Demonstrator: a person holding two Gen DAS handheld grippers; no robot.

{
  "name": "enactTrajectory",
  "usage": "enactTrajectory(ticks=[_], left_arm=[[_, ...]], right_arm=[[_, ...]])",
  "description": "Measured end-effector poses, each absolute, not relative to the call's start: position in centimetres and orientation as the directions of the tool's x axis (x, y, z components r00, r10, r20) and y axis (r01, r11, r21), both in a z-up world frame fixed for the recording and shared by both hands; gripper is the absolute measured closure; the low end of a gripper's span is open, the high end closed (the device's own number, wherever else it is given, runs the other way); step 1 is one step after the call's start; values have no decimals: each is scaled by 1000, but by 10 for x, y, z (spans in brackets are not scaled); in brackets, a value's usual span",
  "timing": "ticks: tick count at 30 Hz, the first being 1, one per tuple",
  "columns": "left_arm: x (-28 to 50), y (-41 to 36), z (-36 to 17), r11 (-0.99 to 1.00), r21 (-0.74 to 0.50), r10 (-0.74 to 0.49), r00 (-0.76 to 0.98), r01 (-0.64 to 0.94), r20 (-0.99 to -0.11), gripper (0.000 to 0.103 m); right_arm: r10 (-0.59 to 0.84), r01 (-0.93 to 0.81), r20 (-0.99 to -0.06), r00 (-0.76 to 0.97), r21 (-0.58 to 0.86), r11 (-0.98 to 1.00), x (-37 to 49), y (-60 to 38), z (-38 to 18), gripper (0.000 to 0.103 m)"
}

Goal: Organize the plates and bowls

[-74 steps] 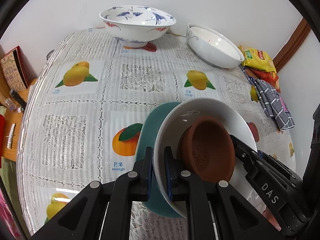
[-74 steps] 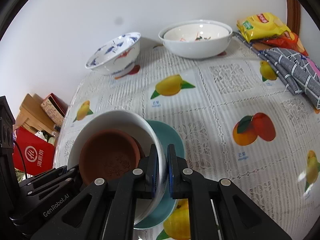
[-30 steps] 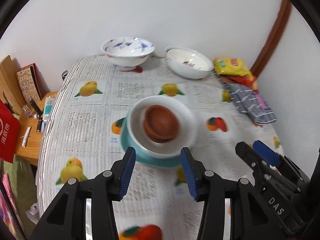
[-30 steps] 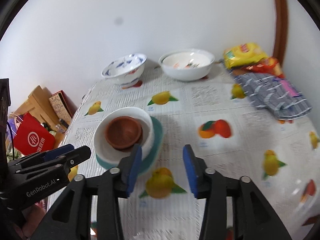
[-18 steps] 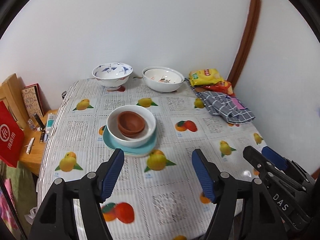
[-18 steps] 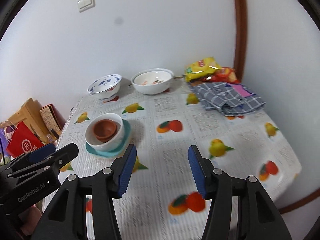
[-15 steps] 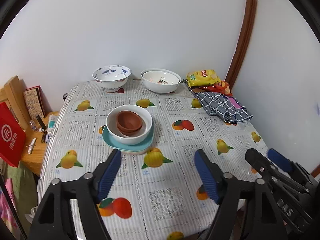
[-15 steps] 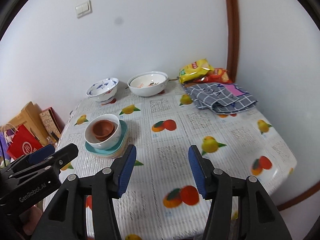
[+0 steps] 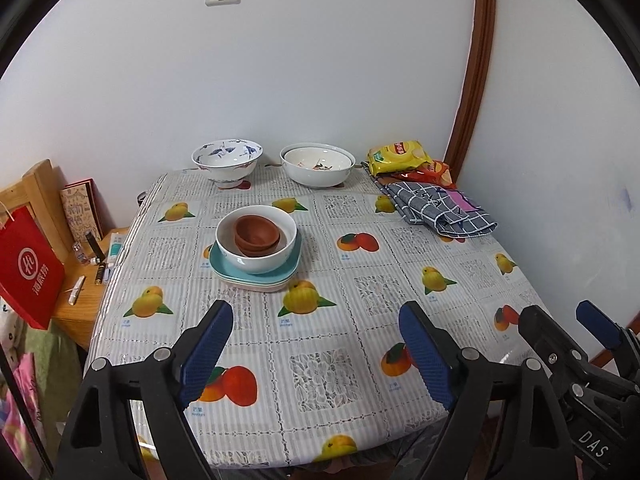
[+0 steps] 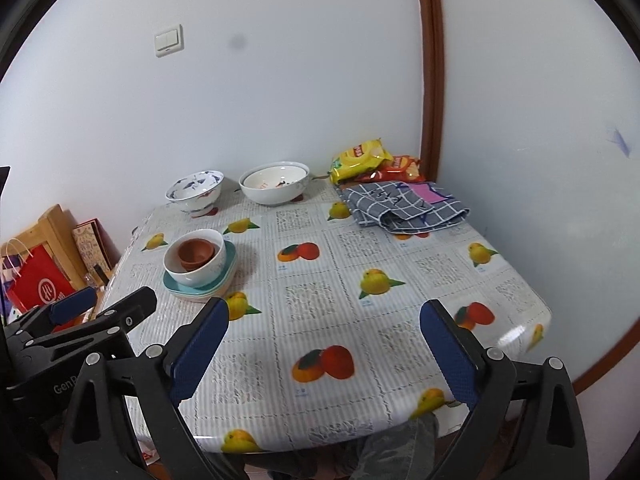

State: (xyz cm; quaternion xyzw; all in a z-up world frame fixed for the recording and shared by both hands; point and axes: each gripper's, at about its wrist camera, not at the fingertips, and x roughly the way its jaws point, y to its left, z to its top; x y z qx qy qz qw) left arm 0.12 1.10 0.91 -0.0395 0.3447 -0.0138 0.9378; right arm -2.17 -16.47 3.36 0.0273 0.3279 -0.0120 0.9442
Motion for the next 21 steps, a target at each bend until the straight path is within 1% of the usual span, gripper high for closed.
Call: enactTrajectory(ticks=[21], left_arm=[[-8, 11, 11, 997, -82, -55, 766, 3, -641, 19]], right_arm=[[-13, 51, -603, 798, 45, 998, -36, -164, 37, 8]])
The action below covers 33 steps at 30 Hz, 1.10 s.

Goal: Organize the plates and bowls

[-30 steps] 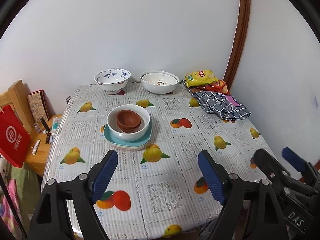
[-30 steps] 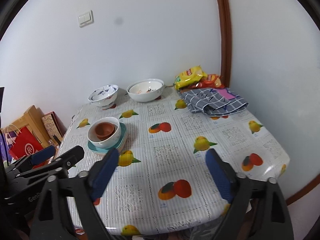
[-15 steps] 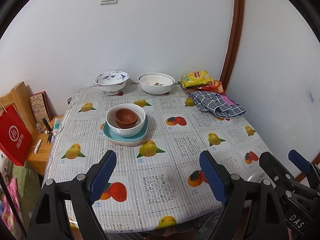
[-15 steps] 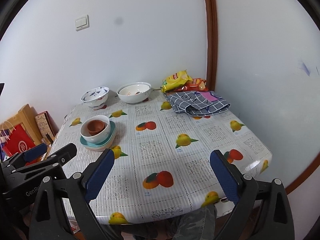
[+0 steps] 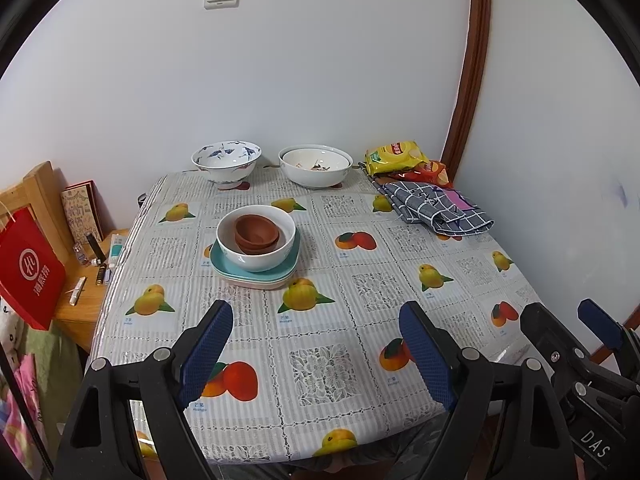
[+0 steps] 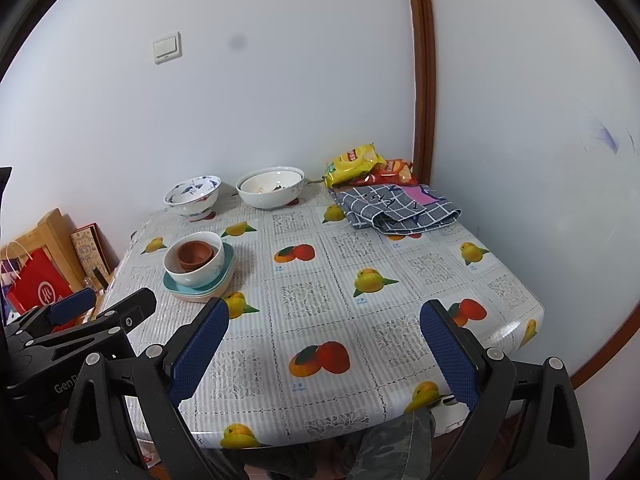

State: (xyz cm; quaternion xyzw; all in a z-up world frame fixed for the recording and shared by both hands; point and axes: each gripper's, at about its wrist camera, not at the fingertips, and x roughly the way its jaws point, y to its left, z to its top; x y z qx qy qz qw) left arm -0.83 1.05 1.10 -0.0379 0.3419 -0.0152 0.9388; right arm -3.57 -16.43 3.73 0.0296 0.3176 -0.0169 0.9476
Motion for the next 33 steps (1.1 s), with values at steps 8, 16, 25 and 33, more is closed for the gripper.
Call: enactTrajectory(ticks=[8, 16, 25, 33], left_arm=[[-8, 10, 11, 997, -76, -53, 764, 5, -643, 19], [-9, 9, 11, 997, -74, -55, 765, 9, -642, 19], [-10, 9, 11, 997, -72, -55, 764, 11, -643, 19], [-10, 10, 11, 997, -72, -53, 767, 8, -640, 19]], right_arm=[[-11, 54, -598, 802, 55, 997, -36, -167, 38, 8], [-12, 62, -594, 804, 64, 996, -37, -168, 39, 8], [-14, 66, -592, 806, 67, 996, -37, -170, 40, 8], [-13, 67, -590, 808, 70, 995, -38, -170, 40, 8]])
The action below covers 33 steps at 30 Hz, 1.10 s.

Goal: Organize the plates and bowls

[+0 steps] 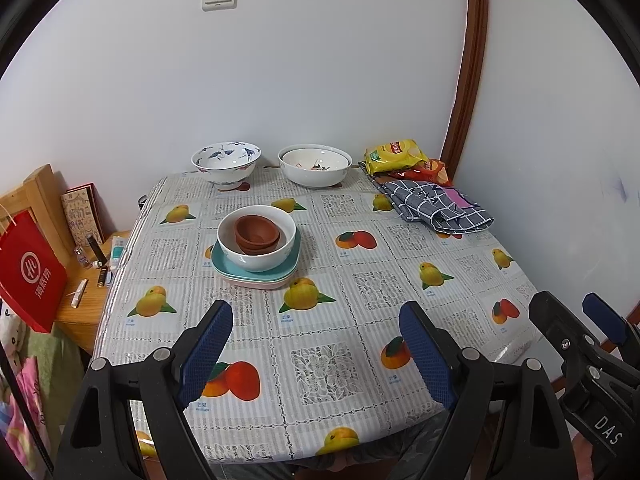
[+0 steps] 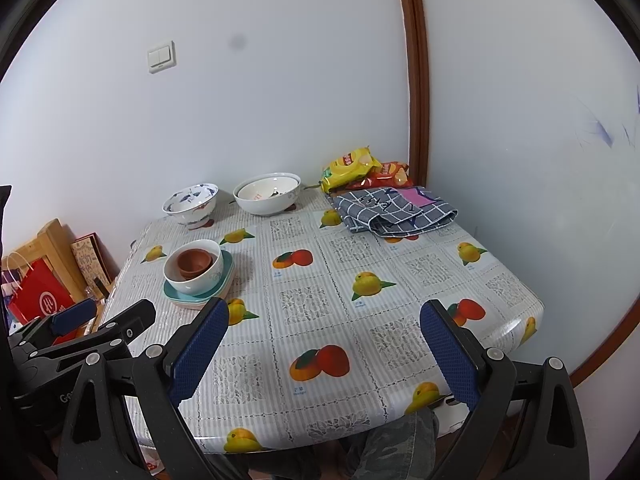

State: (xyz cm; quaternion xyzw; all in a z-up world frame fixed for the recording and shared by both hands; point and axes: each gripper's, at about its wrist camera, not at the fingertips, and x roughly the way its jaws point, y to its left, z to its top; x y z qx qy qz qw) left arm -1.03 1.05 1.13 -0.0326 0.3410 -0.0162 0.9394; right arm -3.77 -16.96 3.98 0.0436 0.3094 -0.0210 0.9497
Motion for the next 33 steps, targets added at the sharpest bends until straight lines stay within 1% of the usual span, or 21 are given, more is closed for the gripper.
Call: enactTrajectory(ticks=[33], left_arm=[[-13, 15, 13, 998, -65, -45, 775, 5, -631, 19]], right_arm=[[-13, 59, -575, 818, 62, 996, -42, -161, 43, 8]])
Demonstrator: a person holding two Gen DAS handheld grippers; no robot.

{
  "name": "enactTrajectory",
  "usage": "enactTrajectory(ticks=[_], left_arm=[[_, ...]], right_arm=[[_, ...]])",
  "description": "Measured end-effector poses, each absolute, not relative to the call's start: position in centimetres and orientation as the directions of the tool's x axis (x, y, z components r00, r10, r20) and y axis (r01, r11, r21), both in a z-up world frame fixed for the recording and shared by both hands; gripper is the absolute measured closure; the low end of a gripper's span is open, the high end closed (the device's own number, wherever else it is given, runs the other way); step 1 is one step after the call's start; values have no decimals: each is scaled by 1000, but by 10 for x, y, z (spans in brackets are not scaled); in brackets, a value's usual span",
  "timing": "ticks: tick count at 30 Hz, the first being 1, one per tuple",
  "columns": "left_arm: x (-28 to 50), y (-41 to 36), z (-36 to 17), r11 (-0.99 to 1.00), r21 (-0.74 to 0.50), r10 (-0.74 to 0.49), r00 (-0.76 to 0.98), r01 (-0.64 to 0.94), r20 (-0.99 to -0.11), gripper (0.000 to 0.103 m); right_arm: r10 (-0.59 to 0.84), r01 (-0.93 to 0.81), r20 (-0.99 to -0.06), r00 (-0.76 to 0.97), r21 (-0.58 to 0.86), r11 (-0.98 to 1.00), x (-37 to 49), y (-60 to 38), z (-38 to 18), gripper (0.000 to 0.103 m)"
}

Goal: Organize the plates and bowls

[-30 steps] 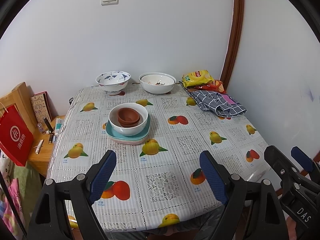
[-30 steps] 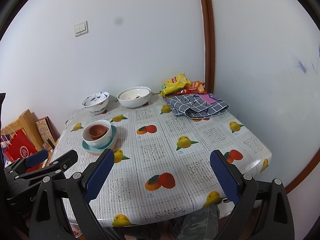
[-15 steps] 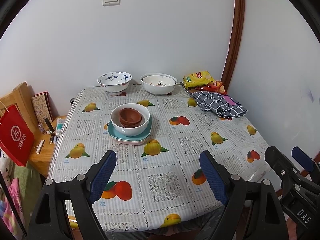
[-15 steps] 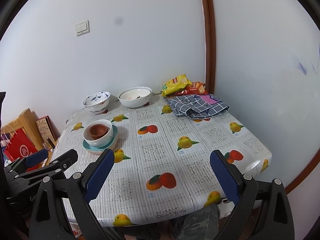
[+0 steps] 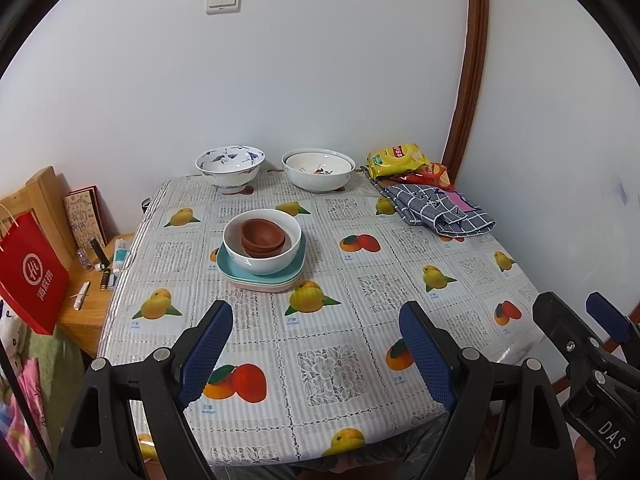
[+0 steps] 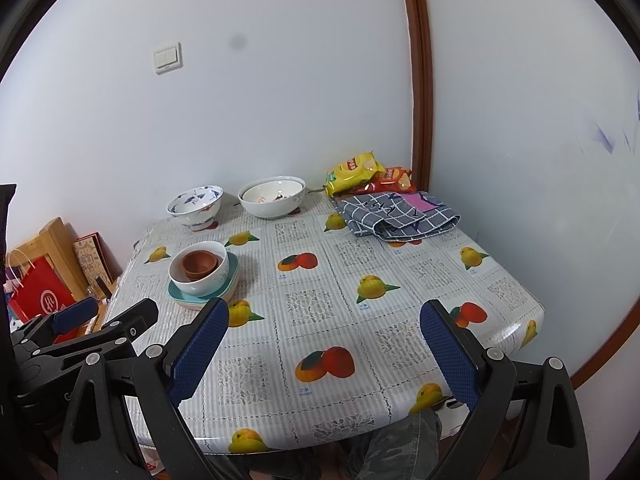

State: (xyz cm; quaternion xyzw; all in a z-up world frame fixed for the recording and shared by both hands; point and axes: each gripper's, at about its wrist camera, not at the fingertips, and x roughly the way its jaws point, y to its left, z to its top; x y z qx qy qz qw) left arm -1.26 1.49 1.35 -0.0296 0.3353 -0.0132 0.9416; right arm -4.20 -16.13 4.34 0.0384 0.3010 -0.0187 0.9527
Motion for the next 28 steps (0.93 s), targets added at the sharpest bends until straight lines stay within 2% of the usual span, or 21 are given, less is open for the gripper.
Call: enactTrajectory(ticks=[14, 28], left_arm=[[-2, 17, 9, 998, -59, -41, 774, 4, -631, 18], [33, 22, -7, 998, -56, -40, 758, 4, -652, 17]], right_arm=[[-12, 55, -573, 819, 58, 997, -38, -156, 43, 8], [8, 32, -603, 797, 57, 998, -2, -150, 16, 8]])
